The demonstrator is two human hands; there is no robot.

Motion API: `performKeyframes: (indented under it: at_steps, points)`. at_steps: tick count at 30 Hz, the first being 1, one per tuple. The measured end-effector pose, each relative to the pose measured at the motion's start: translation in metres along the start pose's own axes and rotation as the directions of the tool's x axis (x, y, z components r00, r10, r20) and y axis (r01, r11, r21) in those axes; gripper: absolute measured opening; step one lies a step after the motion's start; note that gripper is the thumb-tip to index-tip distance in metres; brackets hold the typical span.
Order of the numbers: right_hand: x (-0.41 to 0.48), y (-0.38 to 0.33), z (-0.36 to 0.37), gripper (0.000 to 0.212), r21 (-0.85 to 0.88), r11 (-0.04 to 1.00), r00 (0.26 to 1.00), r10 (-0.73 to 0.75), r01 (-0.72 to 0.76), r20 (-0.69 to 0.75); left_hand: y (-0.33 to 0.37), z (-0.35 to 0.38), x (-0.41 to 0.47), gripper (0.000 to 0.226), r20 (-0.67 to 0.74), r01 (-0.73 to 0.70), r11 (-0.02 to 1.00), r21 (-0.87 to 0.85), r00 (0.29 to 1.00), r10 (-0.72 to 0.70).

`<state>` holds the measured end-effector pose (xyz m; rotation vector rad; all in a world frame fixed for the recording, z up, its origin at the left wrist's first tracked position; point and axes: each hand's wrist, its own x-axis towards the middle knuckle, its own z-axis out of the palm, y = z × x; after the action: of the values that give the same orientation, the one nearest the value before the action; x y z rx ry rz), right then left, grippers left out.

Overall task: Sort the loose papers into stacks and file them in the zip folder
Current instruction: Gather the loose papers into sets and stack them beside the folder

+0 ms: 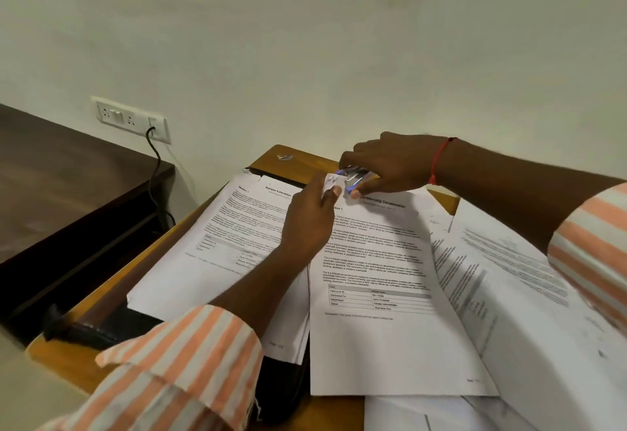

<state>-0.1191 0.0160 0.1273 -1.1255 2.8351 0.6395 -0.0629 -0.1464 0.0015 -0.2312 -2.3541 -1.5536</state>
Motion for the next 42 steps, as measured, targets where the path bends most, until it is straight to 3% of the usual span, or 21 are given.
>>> performKeyframes:
  at_steps: [7, 17, 21, 25, 27, 33, 42]
  points:
    - [0.0, -0.006, -0.002, 0.054, -0.105, 0.992, 0.997, -0.068, 0.071, 0.032, -0.004, 0.004, 0.002, 0.031, 0.019, 0.013, 1.0, 0.014, 1.0, -0.014]
    - [0.004, -0.014, -0.009, 0.041, -0.063, 0.994, 0.992, -0.085, 0.091, 0.092, -0.008, 0.005, 0.004, 0.031, 0.017, -0.042, 0.999, 0.029, 0.999, 0.041]
    - [0.005, -0.014, -0.013, 0.051, -0.053, 0.993, 0.988, -0.096, 0.103, 0.123, -0.01, 0.004, 0.005, 0.037, 0.08, -0.069, 0.998, 0.005, 0.994, 0.068]
    - [0.003, -0.015, -0.013, 0.019, -0.03, 0.991, 0.983, -0.122, 0.127, 0.135, -0.012, 0.004, 0.005, 0.038, 0.127, -0.096, 0.995, -0.007, 0.987, 0.096]
    - [0.002, -0.016, -0.013, 0.019, -0.041, 0.991, 0.982, -0.124, 0.131, 0.139, -0.013, 0.004, 0.007, 0.039, 0.16, -0.091, 0.996, 0.0, 0.983, 0.089]
    - [0.003, -0.011, -0.003, 0.026, -0.137, 0.983, 0.99, -0.107, 0.119, 0.094, -0.013, 0.003, 0.007, 0.044, 0.228, -0.022, 1.0, 0.017, 0.973, 0.018]
    - [0.004, -0.011, 0.005, 0.016, -0.127, 0.98, 0.989, -0.15, 0.15, 0.015, -0.01, 0.006, 0.006, 0.036, 0.23, 0.026, 0.998, 0.052, 0.972, -0.037]
